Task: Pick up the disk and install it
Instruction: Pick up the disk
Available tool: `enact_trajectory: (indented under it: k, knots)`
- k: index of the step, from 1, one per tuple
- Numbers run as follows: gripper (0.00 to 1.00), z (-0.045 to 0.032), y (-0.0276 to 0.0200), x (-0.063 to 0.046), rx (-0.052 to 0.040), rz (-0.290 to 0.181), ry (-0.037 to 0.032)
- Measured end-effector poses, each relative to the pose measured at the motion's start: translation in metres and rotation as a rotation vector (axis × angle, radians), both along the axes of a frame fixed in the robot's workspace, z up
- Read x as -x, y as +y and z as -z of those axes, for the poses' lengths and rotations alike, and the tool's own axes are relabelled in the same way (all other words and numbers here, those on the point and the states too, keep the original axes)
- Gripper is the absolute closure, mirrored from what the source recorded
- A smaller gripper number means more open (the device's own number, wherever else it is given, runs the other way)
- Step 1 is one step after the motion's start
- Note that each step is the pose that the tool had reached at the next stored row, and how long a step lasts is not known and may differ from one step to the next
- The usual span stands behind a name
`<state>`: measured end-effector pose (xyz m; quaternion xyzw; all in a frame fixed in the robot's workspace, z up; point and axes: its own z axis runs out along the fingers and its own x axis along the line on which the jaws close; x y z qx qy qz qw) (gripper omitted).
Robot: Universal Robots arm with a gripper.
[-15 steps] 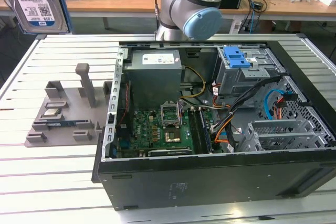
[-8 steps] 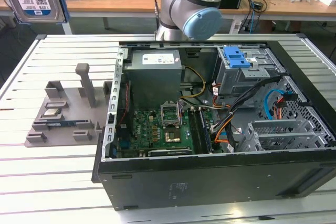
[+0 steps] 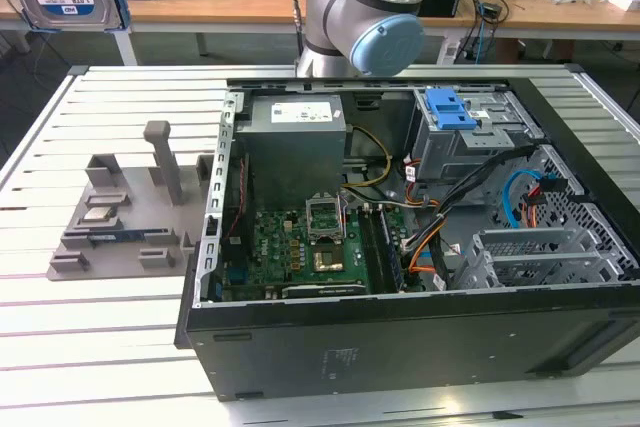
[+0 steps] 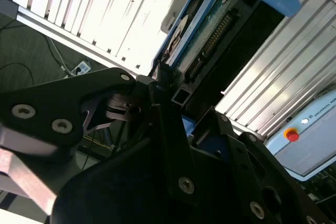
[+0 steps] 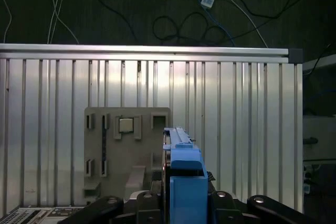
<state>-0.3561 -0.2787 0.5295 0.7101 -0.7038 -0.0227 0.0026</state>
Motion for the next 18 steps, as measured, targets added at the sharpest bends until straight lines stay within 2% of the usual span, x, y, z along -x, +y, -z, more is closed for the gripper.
enact_trajectory:
  k: [5, 8, 18]
  knots:
    - [0.63, -0.0001, -0.0004, 0.000, 0.0000, 0.000, 0.0002]
    - [0.63, -0.0001, -0.0003, -0.006, 0.0000, 0.000, 0.0001]
    - [0.63, -0.0001, -0.0003, -0.050, 0.0000, 0.000, 0.0017]
